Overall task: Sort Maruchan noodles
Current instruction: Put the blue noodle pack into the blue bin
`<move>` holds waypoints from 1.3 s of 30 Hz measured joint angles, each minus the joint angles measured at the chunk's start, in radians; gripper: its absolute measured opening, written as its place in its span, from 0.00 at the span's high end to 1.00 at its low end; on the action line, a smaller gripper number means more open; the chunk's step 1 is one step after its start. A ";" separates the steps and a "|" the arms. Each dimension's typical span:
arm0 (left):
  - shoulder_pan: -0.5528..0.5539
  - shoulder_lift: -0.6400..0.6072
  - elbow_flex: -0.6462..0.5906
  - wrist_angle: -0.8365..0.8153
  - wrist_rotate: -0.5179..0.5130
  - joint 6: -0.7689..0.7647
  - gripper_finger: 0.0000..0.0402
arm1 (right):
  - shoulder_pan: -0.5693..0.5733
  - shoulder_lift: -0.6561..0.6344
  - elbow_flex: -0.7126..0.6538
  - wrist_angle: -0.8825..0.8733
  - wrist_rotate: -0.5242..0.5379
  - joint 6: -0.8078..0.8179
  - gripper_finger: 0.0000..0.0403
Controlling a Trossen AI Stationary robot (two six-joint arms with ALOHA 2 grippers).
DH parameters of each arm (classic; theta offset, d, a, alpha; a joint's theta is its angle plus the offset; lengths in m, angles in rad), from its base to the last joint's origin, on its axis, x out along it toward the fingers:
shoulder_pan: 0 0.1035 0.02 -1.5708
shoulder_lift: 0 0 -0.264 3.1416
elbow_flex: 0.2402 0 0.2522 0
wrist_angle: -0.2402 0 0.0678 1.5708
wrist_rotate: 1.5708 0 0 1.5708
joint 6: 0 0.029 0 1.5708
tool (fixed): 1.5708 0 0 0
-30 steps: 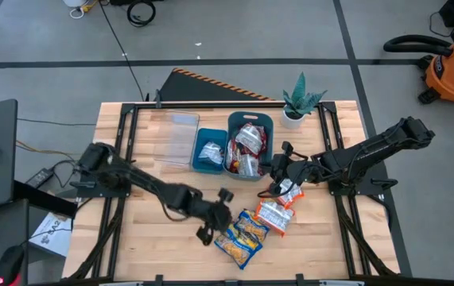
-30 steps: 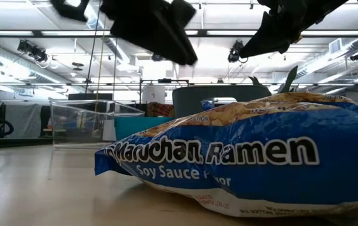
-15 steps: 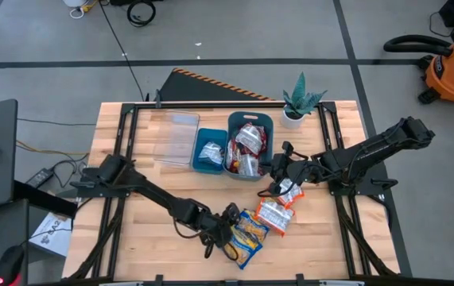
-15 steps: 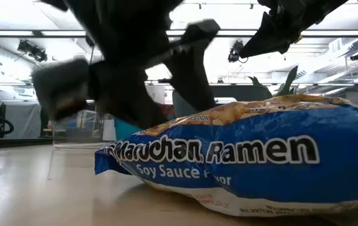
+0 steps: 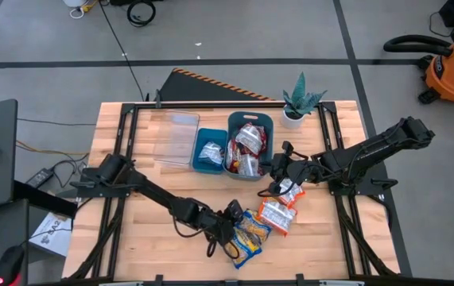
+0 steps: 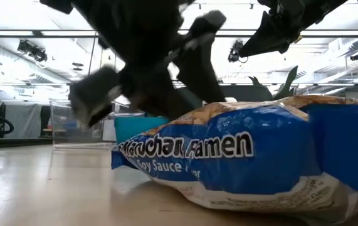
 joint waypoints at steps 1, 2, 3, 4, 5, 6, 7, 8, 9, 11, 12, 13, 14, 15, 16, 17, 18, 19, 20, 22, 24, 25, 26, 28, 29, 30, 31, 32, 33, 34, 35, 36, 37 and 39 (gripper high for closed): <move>0.000 -0.004 0.000 -0.001 0.002 0.003 0.61 | 0.000 0.000 0.000 0.000 0.000 0.000 0.90; 0.003 -0.004 0.000 -0.001 0.008 0.012 0.61 | 0.000 0.000 0.000 0.000 0.000 0.000 0.90; 0.003 -0.003 0.000 -0.007 0.008 0.022 0.62 | 0.000 0.000 0.000 -0.001 0.000 0.000 0.90; 0.003 -0.002 0.000 -0.013 0.009 0.028 0.62 | 0.000 0.000 0.000 0.000 0.000 0.000 0.90; 0.003 -0.002 0.000 -0.015 0.013 0.030 0.62 | 0.000 0.000 0.000 0.000 0.000 -0.001 0.90; 0.003 -0.002 0.000 -0.014 0.027 0.030 0.62 | 0.000 0.000 0.000 -0.001 0.000 -0.001 0.90; 0.004 -0.002 0.000 -0.014 0.048 0.030 0.62 | 0.000 0.000 0.000 0.000 0.000 0.000 0.90; 0.004 -0.002 0.000 -0.013 0.063 0.029 0.62 | 0.000 0.000 0.000 0.000 0.000 0.000 0.90; 0.004 -0.001 0.000 -0.009 0.071 0.028 0.62 | 0.000 0.000 0.000 0.000 0.000 0.000 0.90; 0.004 0.000 0.000 0.009 0.074 0.022 0.62 | 0.000 0.000 0.000 0.001 0.000 0.000 0.90; 0.004 0.000 0.000 0.012 0.074 0.021 0.62 | 0.000 0.000 0.000 0.002 0.000 0.000 0.90; 0.005 0.000 0.000 0.012 0.074 0.021 0.62 | 0.000 0.000 0.000 0.002 0.000 0.000 0.90; 0.005 0.000 0.000 0.011 0.074 0.021 0.62 | -0.001 0.000 0.000 0.002 0.000 0.000 0.90; 0.005 0.000 0.000 0.014 0.074 0.021 0.62 | -0.001 0.000 0.000 0.003 0.001 0.000 0.90; 0.007 0.000 0.000 0.019 0.074 0.021 0.62 | -0.003 0.000 0.000 0.006 0.001 -0.002 0.90; 0.008 0.000 0.000 0.023 0.078 0.021 0.62 | -0.005 0.000 0.000 0.008 0.000 -0.005 0.90; 0.010 0.000 0.000 0.022 0.078 0.020 0.62 | -0.007 0.000 0.000 0.008 0.001 -0.005 0.90; 0.012 0.000 0.000 0.021 0.080 0.020 0.63 | -0.009 0.000 0.000 0.007 0.000 -0.005 0.90; 0.014 0.000 0.000 0.021 0.080 0.020 0.64 | -0.011 0.000 0.000 0.007 0.001 -0.004 0.90; 0.014 0.000 0.000 0.022 0.080 0.020 0.66 | -0.013 0.000 0.000 0.007 0.001 0.001 0.90; 0.014 0.000 0.000 0.021 0.080 0.018 0.68 | -0.013 0.000 0.000 0.007 0.000 0.003 0.90; 0.014 0.000 0.000 0.021 0.081 0.016 0.70 | -0.013 0.000 0.000 0.007 0.000 0.003 0.90; 0.014 0.000 0.000 0.022 0.083 0.013 0.71 | -0.013 0.000 0.000 0.007 0.000 0.003 0.90; 0.019 0.000 0.000 0.022 0.092 0.014 0.74 | -0.013 0.000 0.000 0.008 0.000 0.003 0.90; 0.021 0.000 0.000 0.022 0.091 0.013 0.75 | -0.013 0.000 0.000 0.007 0.000 0.002 0.90; 0.026 0.000 0.000 0.022 0.092 0.013 0.77 | -0.013 0.000 0.000 0.007 0.000 0.002 0.90; 0.028 0.000 0.000 0.022 0.090 0.005 0.78 | -0.013 0.000 0.000 0.007 0.000 0.002 0.90; 0.032 0.000 0.000 0.022 0.090 -0.011 0.80 | -0.013 0.000 0.000 0.007 0.000 0.002 0.90; 0.034 0.000 0.000 0.022 0.089 -0.032 0.82 | -0.013 0.000 0.000 0.008 0.000 0.003 0.90; 0.036 0.000 0.000 0.021 0.089 -0.057 0.84 | -0.013 0.000 0.000 0.007 0.000 0.005 0.90; 0.038 0.000 0.000 0.017 0.089 -0.079 0.86 | -0.013 0.000 0.000 0.008 0.000 0.007 0.90; 0.039 0.000 0.000 0.008 0.089 -0.091 0.88 | -0.013 0.000 0.000 0.008 0.000 0.009 0.90; 0.041 -0.001 0.000 -0.005 0.089 -0.101 0.91 | -0.013 0.000 0.000 0.008 0.000 0.010 0.90; 0.042 -0.014 -0.001 -0.034 0.091 -0.110 0.97 | -0.010 0.000 0.000 0.007 0.000 0.009 0.90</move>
